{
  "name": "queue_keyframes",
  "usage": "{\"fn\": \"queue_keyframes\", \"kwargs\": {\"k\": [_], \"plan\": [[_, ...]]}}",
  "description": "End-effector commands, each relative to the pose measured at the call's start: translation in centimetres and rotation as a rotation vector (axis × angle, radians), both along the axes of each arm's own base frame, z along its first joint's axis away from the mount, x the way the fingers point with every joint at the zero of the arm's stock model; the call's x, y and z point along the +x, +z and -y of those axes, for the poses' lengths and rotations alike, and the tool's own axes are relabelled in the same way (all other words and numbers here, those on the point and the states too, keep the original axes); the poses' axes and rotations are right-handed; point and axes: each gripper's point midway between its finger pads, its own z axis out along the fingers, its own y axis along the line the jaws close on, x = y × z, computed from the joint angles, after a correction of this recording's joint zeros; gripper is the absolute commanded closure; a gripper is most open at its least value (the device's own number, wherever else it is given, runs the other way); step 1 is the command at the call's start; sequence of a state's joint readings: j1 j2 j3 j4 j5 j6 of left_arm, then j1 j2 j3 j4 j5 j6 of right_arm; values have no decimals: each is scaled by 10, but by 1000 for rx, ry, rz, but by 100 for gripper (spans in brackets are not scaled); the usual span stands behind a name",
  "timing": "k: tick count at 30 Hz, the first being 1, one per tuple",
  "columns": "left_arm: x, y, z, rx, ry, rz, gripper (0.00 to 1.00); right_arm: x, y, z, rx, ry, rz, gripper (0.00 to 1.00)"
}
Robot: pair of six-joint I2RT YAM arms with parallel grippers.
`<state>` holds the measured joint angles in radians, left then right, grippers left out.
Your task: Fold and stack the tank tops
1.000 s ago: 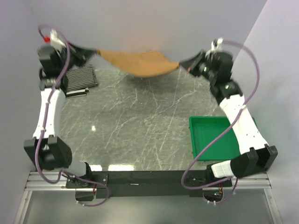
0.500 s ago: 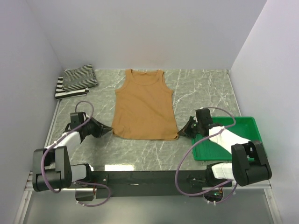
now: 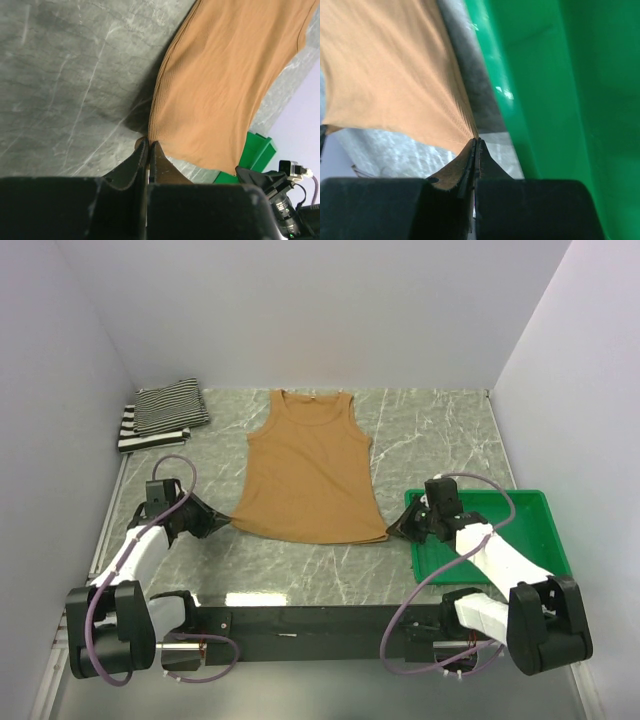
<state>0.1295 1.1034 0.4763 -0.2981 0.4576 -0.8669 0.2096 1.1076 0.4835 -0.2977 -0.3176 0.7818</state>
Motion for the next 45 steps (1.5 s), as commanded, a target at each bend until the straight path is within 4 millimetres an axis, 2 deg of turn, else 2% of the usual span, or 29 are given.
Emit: {"fn": "queue_keyframes", "kwargs": {"k": [1, 6, 11, 17, 21, 22, 23, 26, 28, 29, 31, 32, 33, 34, 35, 36, 37, 38, 39, 40, 41, 42, 43, 44, 45], "plan": [[0, 7, -7, 54, -11, 8, 97, -15, -7, 12, -64, 4, -47, 100], [-1, 14, -7, 32, -11, 6, 99, -7, 7, 25, -85, -25, -27, 100], [-1, 26, -1, -19, -50, 17, 99, -5, 9, 29, -87, -13, -45, 100], [-7, 26, 6, -61, -66, 4, 91, -6, 10, 29, -76, -11, -49, 100], [-10, 27, 5, -50, -72, 3, 77, -7, 12, 29, -79, -8, -47, 100], [-11, 28, 5, -46, -74, 5, 75, -8, 11, 30, -80, -10, -50, 96], [-11, 29, 4, -43, -76, 8, 73, -9, 11, 30, -84, -6, -49, 86], [-9, 37, 3, -27, -73, 37, 65, -9, 16, 32, -94, -12, -20, 70], [-2, 47, -1, 2, -69, 71, 62, -6, 23, 33, -102, -19, 11, 65], [0, 51, -3, 17, -70, 86, 62, -3, 33, 31, -112, -10, 47, 60], [10, 65, -7, 43, -66, 128, 62, -2, 41, 34, -170, -21, 76, 59], [14, 71, -7, 45, -78, 153, 62, 3, 53, 30, -180, -15, 114, 59], [20, 76, -6, 41, -93, 177, 62, -2, 59, 10, -177, 37, 141, 59], [27, 87, -7, 51, -98, 211, 63, 2, 64, 4, -202, 34, 167, 59], [32, 94, -7, 57, -112, 236, 63, 8, 77, -13, -190, 59, 215, 60], [38, 97, -9, 66, -118, 249, 63, -1, 82, -42, -164, 123, 222, 60], [48, 111, -11, 84, -117, 286, 63, -3, 86, -58, -166, 149, 233, 61], [53, 119, -14, 103, -122, 306, 63, 6, 87, -74, -194, 154, 235, 63], [59, 123, -17, 117, -115, 306, 64, -5, 91, -106, -170, 222, 252, 64], [70, 143, -22, 145, -95, 352, 64, -4, 76, -124, -203, 252, 222, 65], [75, 154, -25, 151, -78, 376, 64, 5, 96, -149, -182, 257, 270, 66], [80, 164, -27, 156, -69, 400, 63, 4, 98, -170, -181, 286, 279, 66], [89, 189, -29, 171, -54, 458, 63, -6, 77, -199, -225, 357, 248, 67], [95, 200, -34, 182, -28, 478, 63, 0, 100, -229, -202, 368, 296, 68], [101, 208, -37, 190, -19, 491, 63, -1, 100, -249, -204, 391, 303, 69]]}}
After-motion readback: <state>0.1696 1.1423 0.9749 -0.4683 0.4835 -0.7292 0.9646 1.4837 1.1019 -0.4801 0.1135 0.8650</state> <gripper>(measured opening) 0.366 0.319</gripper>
